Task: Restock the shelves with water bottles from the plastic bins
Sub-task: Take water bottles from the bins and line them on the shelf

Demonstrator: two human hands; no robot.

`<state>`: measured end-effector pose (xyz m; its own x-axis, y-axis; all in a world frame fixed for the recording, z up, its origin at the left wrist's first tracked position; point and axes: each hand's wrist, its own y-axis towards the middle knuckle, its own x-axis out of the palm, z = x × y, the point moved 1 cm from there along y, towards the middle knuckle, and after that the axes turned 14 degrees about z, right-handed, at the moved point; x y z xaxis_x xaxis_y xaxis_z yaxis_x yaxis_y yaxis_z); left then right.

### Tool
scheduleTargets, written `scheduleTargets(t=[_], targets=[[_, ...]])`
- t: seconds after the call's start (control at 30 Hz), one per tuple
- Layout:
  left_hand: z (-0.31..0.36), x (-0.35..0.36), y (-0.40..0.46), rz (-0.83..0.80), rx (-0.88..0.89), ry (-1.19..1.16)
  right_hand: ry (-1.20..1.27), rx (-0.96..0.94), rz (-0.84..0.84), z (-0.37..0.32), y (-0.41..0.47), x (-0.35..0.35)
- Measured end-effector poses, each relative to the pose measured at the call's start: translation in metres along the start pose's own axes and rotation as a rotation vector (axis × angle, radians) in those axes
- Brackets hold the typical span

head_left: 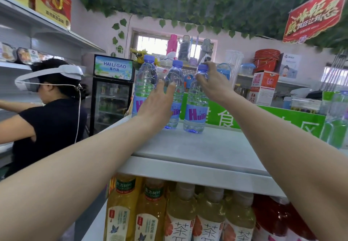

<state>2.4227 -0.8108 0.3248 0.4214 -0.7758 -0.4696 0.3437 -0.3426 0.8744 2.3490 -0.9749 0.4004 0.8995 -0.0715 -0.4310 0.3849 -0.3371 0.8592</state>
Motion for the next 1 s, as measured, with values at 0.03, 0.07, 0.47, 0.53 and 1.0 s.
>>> scheduleTargets(t=[0.03,0.07,0.47,0.53,1.0], targets=[[0.002,-0.003,0.001,0.012,0.004,-0.008,-0.014,-0.019,0.011,0.001,-0.006,-0.004],[0.005,-0.005,0.001,0.028,0.009,-0.02,-0.036,-0.04,0.02,0.001,-0.014,-0.01],[0.14,-0.041,-0.077,0.027,0.272,-0.554,-0.818,-0.101,0.019,0.028,-0.222,-0.179],[0.173,-0.041,-0.107,-0.001,0.332,-0.639,-0.883,-0.045,0.018,0.04,-0.269,-0.209],[0.319,0.054,-0.447,-0.617,0.548,-0.945,-0.998,0.524,-0.272,0.118,-0.672,-0.269]])
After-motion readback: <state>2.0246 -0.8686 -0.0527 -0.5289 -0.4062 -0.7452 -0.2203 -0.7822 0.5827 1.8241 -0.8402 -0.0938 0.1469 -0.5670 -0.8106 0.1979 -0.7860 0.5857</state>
